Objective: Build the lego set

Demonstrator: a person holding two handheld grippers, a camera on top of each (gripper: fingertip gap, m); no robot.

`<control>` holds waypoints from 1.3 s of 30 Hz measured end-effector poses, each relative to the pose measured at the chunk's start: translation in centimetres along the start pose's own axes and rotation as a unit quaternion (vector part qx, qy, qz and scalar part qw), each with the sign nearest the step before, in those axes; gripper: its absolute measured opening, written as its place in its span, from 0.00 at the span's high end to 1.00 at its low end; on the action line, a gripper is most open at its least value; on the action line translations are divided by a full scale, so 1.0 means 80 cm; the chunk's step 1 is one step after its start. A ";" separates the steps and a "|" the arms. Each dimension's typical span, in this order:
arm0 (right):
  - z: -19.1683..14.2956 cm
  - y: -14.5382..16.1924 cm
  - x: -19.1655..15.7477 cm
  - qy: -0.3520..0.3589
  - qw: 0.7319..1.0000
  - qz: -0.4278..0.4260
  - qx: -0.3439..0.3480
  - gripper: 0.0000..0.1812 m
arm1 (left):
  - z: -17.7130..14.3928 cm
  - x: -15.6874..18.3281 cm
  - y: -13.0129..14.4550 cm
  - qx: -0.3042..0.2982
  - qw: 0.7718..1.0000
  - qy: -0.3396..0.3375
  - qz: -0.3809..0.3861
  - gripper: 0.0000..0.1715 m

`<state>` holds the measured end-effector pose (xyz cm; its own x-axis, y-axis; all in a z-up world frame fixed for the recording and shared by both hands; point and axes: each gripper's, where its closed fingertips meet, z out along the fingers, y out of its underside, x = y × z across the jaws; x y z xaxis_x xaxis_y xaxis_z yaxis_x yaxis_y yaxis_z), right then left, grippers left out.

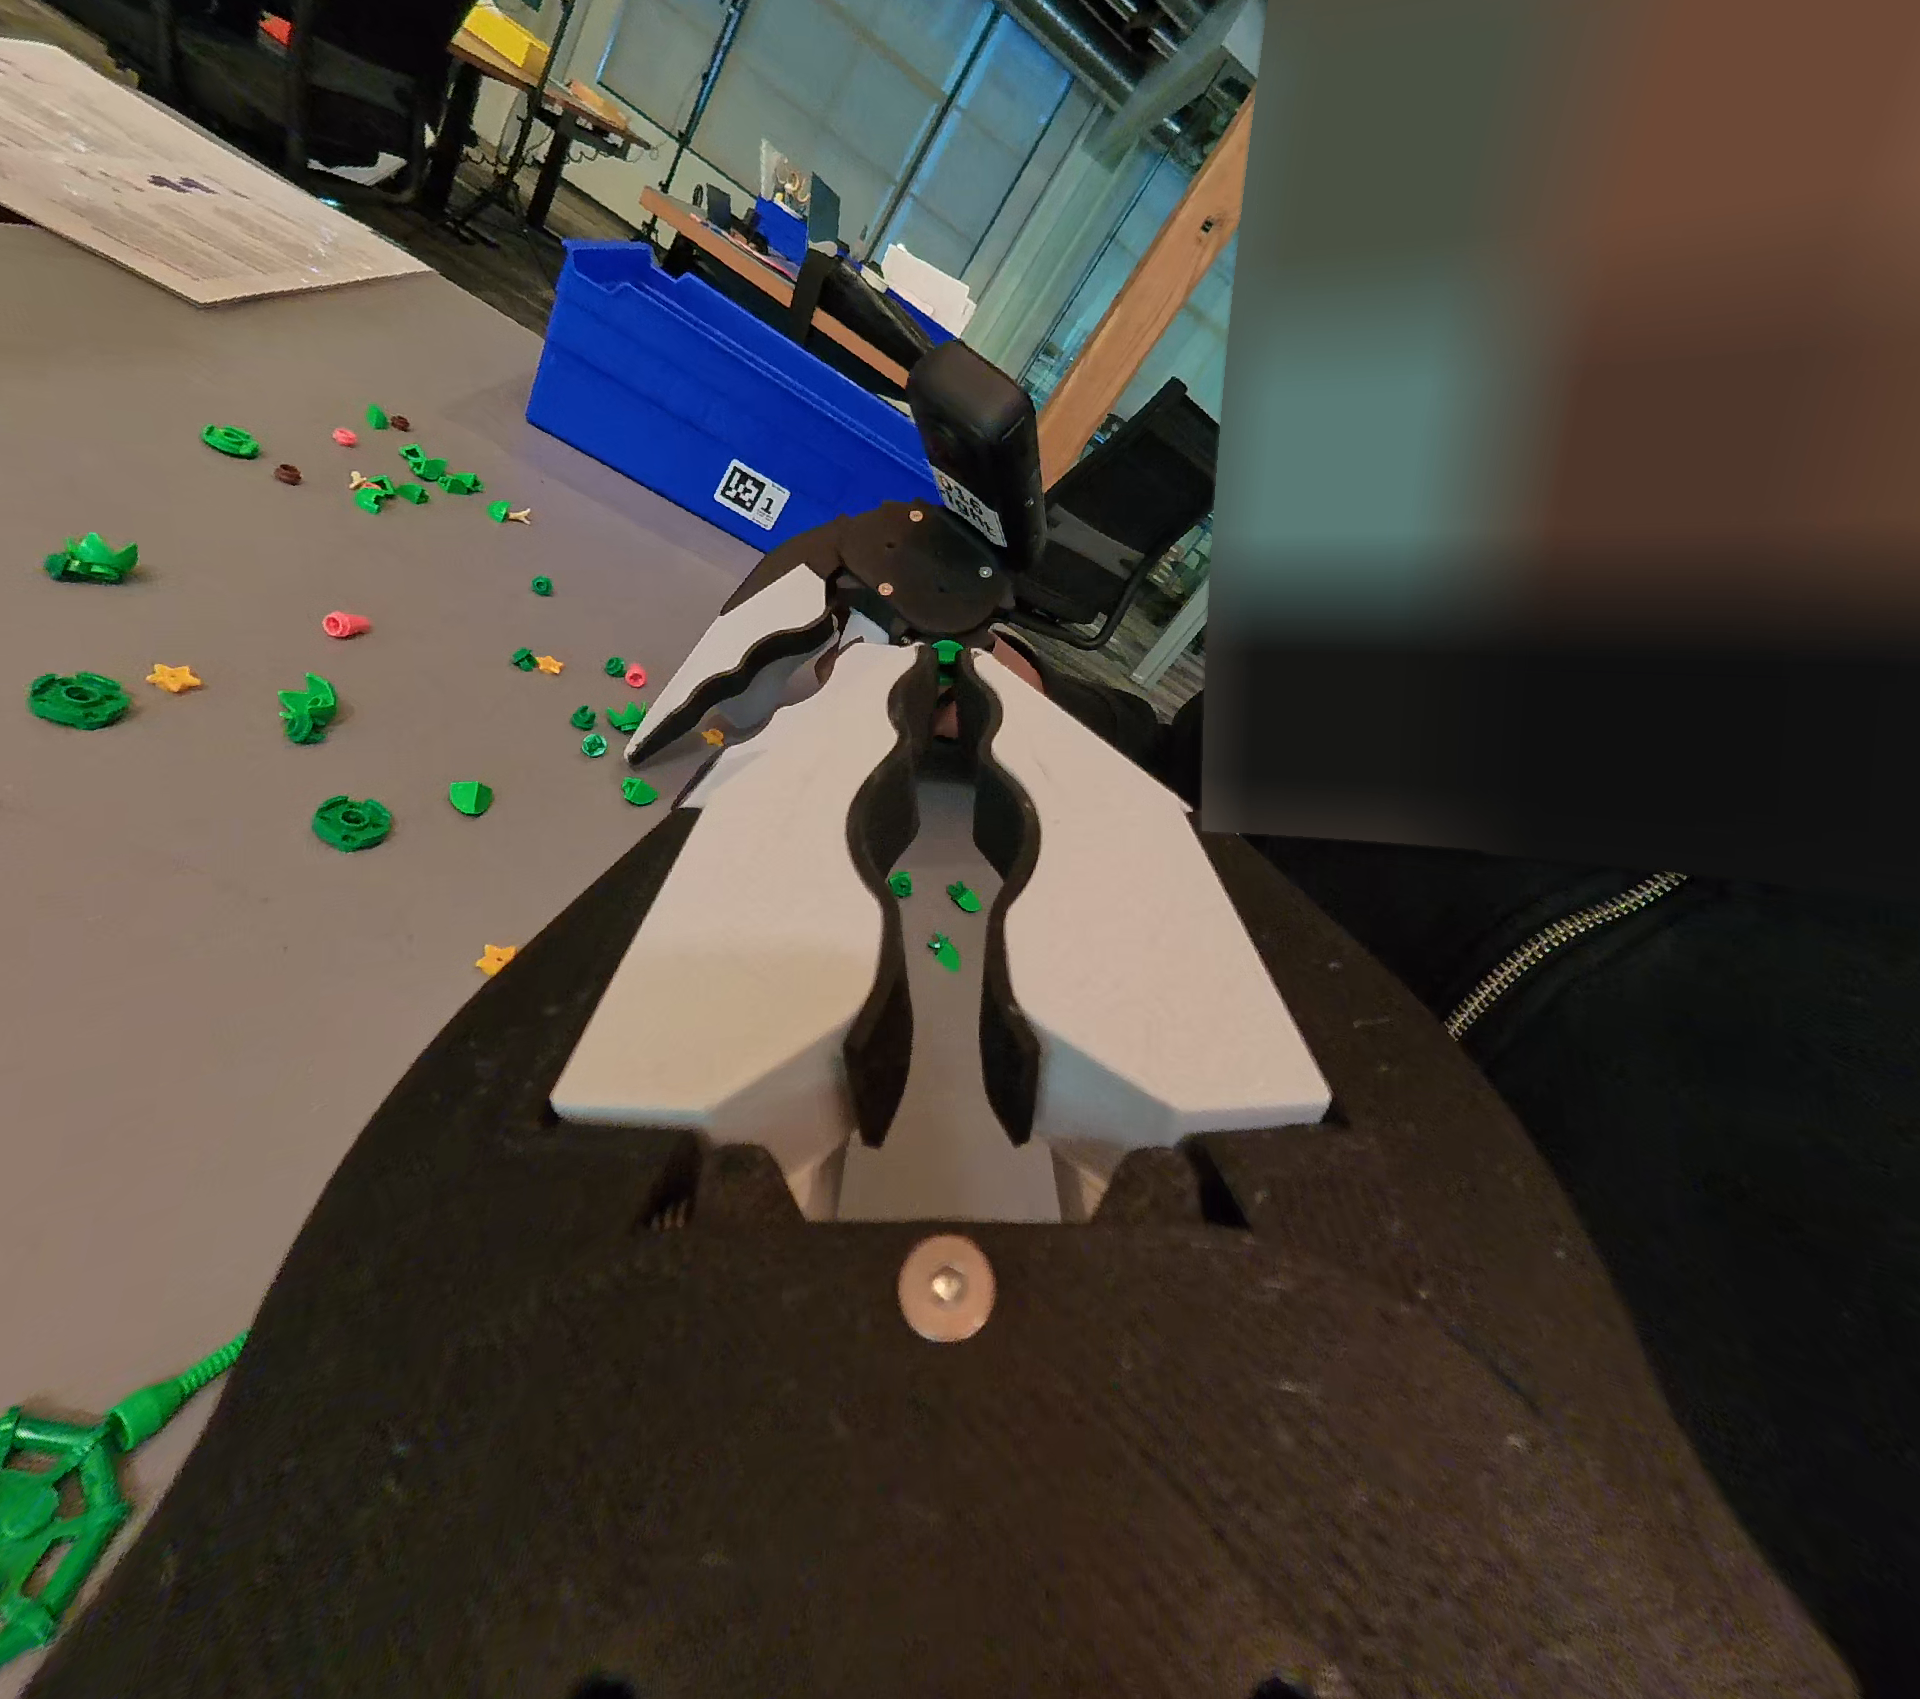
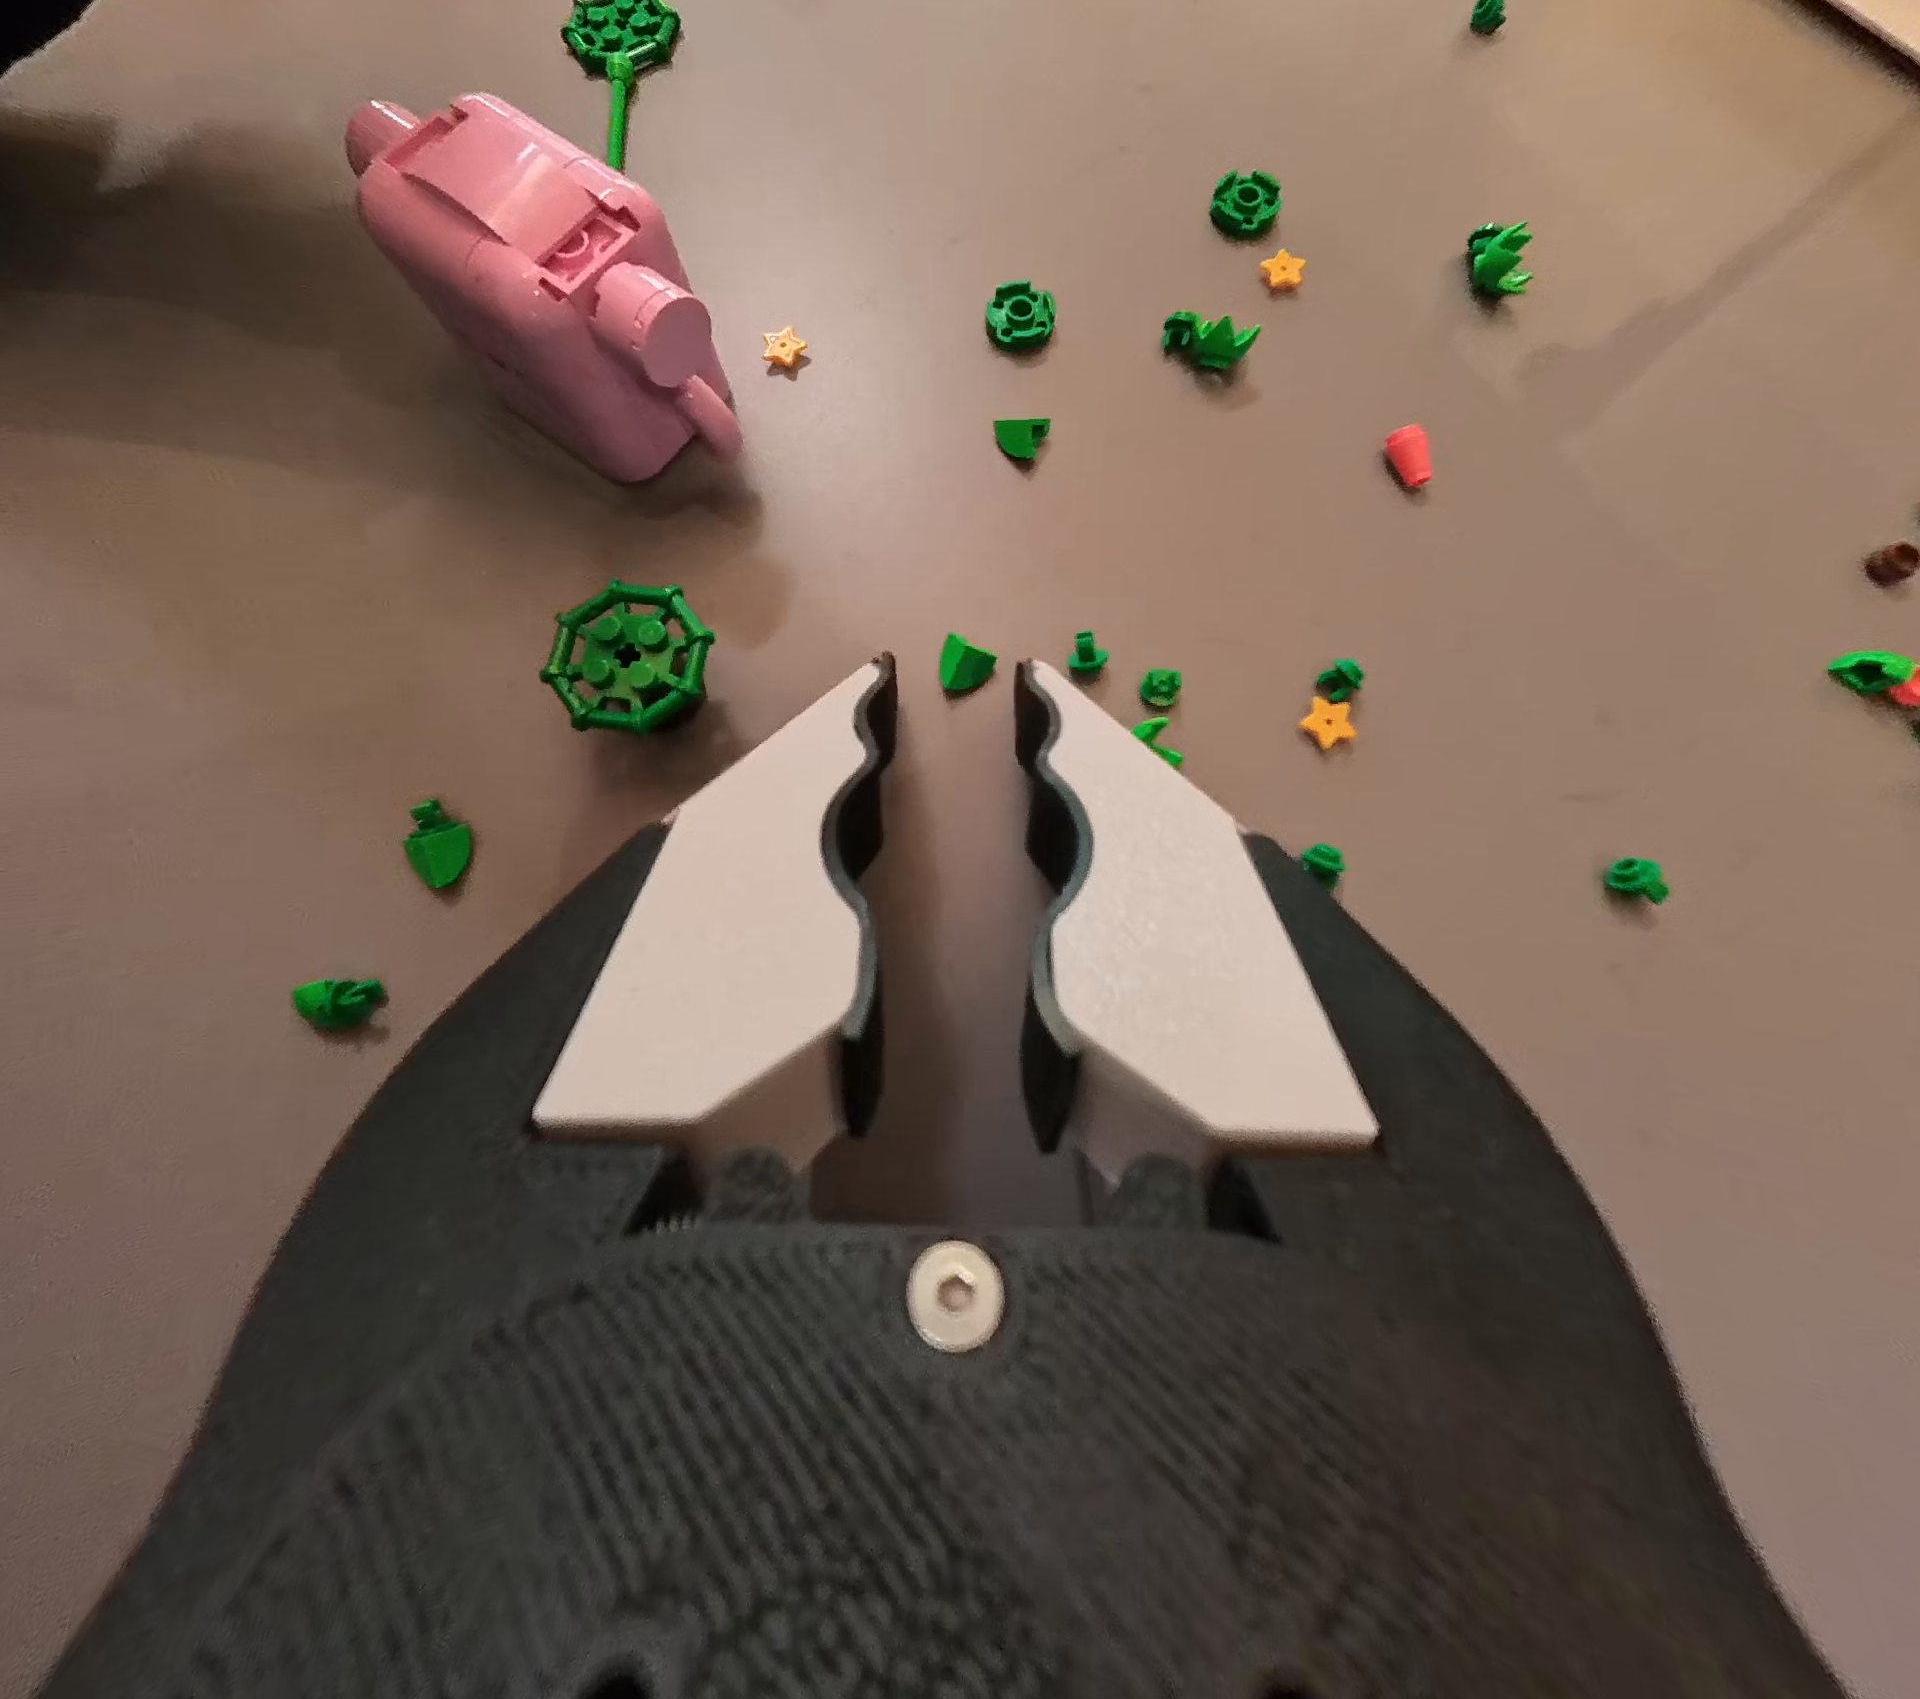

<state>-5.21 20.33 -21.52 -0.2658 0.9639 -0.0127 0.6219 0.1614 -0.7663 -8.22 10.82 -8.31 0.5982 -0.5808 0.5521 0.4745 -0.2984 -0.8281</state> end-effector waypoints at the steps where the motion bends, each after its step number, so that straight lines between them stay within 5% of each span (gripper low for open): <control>1: 0.000 0.000 0.000 0.000 1.000 0.000 0.000 0.89 | 0.000 0.000 0.000 0.000 1.000 0.000 0.000 1.00; 27: 0.010 -0.002 -0.010 -0.005 1.000 -0.019 -0.010 0.97 | 0.003 0.004 0.002 -0.004 1.000 0.003 0.004 1.00; 36: -0.035 -0.066 -0.050 -0.068 0.985 -0.063 0.145 0.99 | 0.013 0.005 0.017 -0.039 0.999 -0.003 0.020 1.00; 39: -0.038 -0.065 -0.052 -0.082 0.985 -0.048 0.145 0.99 | 0.019 0.006 0.027 -0.059 0.998 -0.004 0.030 1.00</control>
<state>-5.15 16.14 -15.52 -0.4443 0.8957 -0.0166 0.3576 0.1603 -0.9200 -5.89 11.05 -9.67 0.6289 -0.5941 0.5016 0.3582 -0.3513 -0.8651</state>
